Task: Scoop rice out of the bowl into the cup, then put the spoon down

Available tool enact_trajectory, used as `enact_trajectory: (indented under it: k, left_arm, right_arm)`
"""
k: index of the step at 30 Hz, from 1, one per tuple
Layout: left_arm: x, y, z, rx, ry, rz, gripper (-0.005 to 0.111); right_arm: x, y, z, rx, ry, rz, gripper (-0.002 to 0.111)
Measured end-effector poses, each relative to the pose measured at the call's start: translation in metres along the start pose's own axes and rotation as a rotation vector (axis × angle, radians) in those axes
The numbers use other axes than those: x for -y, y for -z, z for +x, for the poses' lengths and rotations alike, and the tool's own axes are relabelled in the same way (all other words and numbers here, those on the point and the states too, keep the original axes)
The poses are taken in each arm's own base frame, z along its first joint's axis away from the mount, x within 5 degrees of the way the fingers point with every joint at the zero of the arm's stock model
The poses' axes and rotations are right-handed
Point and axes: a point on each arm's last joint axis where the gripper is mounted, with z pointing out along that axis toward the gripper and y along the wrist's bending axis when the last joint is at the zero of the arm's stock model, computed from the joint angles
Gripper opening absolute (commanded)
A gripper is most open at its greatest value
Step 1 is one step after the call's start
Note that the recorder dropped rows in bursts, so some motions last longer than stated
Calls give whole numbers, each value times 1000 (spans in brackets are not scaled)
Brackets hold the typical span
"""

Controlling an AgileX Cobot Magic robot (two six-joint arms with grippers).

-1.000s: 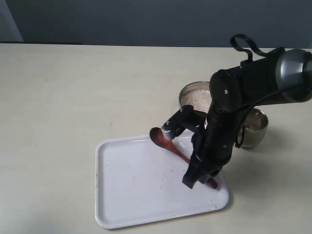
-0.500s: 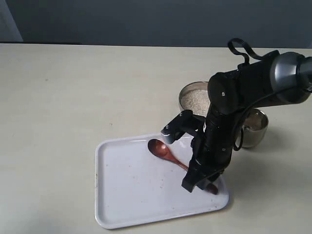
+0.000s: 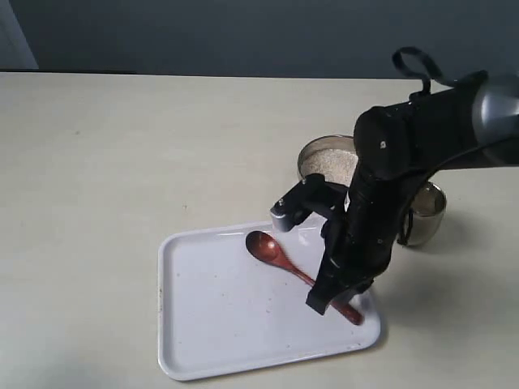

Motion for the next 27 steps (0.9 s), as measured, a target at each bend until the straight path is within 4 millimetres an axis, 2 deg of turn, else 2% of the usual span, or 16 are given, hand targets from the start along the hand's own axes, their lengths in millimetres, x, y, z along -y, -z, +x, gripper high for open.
enact_trajectory:
  k: [6, 12, 16, 19, 23, 25, 27]
  left_arm:
    - [0, 0, 0, 0, 0, 0, 1]
    - [0, 0, 0, 0, 0, 0, 1]
    - [0, 0, 0, 0, 0, 0, 1]
    - [0, 0, 0, 0, 0, 0, 1]
    - [0, 0, 0, 0, 0, 0, 1]
    - [0, 0, 0, 0, 0, 0, 1]
    - [0, 0, 0, 0, 0, 0, 1]
  right_arm:
    - [-10, 53, 5, 210, -24, 67, 0]
    - [-27, 137, 22, 658, -88, 181, 0]
    - [-42, 194, 54, 945, -81, 275, 0]
    - [-50, 224, 85, 1085, -108, 353, 0]
    - [-55, 248, 132, 1257, -211, 489, 0]
    - [-52, 245, 158, 1299, -299, 568, 0]
    - [-47, 232, 180, 1294, -427, 616, 0]
